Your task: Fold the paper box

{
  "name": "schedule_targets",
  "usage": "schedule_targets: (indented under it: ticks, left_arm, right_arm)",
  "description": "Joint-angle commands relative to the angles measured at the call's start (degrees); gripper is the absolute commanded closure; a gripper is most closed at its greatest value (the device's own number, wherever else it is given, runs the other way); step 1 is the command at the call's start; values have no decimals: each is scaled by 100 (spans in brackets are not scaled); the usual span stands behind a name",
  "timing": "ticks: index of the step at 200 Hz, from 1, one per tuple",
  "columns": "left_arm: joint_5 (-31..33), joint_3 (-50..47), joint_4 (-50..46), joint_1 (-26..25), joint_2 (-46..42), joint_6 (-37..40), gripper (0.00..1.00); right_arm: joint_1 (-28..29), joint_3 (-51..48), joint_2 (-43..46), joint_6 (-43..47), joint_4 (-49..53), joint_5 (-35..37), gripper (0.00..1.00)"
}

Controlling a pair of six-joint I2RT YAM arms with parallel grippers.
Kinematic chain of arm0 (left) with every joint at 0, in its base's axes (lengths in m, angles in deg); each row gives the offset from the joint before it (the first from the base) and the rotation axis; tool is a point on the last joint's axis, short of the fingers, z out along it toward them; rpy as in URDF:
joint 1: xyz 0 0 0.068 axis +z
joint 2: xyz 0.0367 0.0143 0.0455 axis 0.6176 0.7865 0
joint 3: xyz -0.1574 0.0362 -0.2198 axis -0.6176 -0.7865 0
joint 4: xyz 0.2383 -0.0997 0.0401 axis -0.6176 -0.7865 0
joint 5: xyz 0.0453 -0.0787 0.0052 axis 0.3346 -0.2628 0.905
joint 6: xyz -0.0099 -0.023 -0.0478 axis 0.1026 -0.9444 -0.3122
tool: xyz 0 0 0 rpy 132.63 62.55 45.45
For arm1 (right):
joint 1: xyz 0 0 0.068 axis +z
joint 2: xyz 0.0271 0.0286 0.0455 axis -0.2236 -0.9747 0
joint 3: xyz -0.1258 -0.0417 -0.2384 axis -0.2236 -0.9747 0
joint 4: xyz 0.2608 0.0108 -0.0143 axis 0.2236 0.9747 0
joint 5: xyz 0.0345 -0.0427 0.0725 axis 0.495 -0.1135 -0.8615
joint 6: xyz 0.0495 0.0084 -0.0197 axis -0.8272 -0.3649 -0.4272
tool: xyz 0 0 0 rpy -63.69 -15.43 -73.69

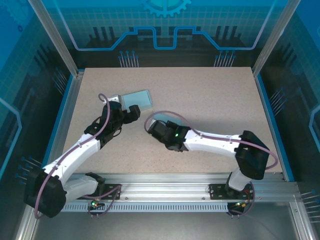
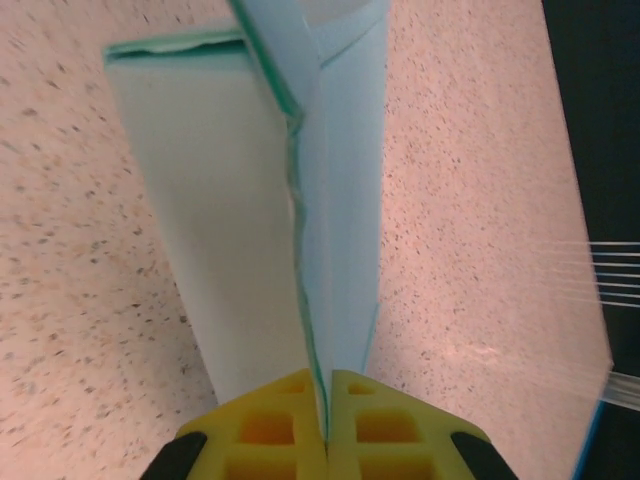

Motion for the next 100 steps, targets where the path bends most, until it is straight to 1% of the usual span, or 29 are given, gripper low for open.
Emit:
schedule_targets:
  ticks: [1,10,31,44,74,86,100]
  left_arm:
    - [-156,-68,-124,49,-131,166,1]
    - [-230,-53,-111,53,-154,191,1]
    - [-391,-76,-36,58,-174,205,1]
    - [-510,-138,116,58,-161,218,1]
    - [-634,-253,421,54,-12,196,1]
    - [-638,-305,515,65,66,120,1]
    - [-549,-432,660,63,122,-164,1]
  right_arm:
    - [-345,504,324,141,1232,-1548,95]
    - [-501,737,328,243,1719,-2110,94]
    - [-692,1200,159,471,2554,-2950,92]
    - [-763,1384,-33,579,2819,-2889,93]
    - [-1032,2071,-744,917,3493,-3177,94]
    - [-1132,2341,-1003,1105,3690,-3219,94]
    - [-1267,2637,-1278,1281,3821,-3174,93]
